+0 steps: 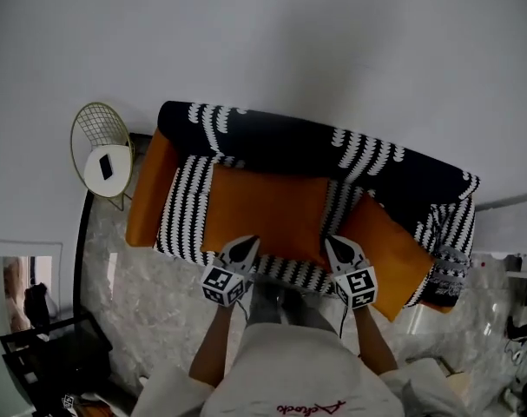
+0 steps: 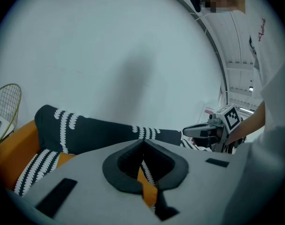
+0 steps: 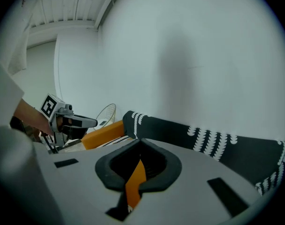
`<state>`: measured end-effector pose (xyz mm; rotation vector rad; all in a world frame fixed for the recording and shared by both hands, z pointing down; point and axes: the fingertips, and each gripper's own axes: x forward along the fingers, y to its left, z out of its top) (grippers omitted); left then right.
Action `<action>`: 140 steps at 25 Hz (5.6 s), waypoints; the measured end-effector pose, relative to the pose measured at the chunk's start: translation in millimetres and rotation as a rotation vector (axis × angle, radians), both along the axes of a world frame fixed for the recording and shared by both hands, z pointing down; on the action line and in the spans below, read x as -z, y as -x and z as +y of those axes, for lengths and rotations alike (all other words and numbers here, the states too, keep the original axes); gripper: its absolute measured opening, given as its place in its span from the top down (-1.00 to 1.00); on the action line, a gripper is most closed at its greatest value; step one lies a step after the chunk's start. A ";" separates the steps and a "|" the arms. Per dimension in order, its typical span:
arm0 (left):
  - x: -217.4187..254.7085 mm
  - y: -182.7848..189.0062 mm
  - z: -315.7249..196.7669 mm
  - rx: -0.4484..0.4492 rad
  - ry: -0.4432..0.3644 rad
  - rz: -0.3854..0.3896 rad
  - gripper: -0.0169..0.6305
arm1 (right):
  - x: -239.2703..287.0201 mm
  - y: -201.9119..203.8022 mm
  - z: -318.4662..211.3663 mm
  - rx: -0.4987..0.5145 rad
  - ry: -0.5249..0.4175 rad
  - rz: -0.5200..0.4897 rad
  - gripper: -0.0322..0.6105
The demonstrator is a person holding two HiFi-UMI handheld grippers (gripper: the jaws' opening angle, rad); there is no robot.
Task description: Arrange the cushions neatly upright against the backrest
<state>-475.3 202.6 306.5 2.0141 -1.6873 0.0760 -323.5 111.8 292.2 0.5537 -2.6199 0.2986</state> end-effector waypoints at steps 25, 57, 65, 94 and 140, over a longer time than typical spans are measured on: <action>-204.2 48.0 57.6 0.077 0.249 0.057 0.86 | -223.9 -8.1 53.8 -0.040 0.232 0.196 0.81; -365.5 52.4 133.0 0.207 0.598 -0.138 -0.36 | -353.3 -29.8 85.8 -0.034 0.254 0.472 -0.46; -364.9 60.7 131.9 0.247 0.590 -0.133 0.11 | -359.7 -18.5 87.0 -0.005 0.277 0.460 0.20; -196.8 69.8 59.7 0.231 0.342 -0.180 0.61 | -226.4 -16.9 51.5 -0.025 0.334 0.275 0.62; -80.7 66.8 -246.1 -0.098 -0.019 -0.215 0.33 | -134.5 -51.2 -166.8 -0.591 0.071 0.021 0.01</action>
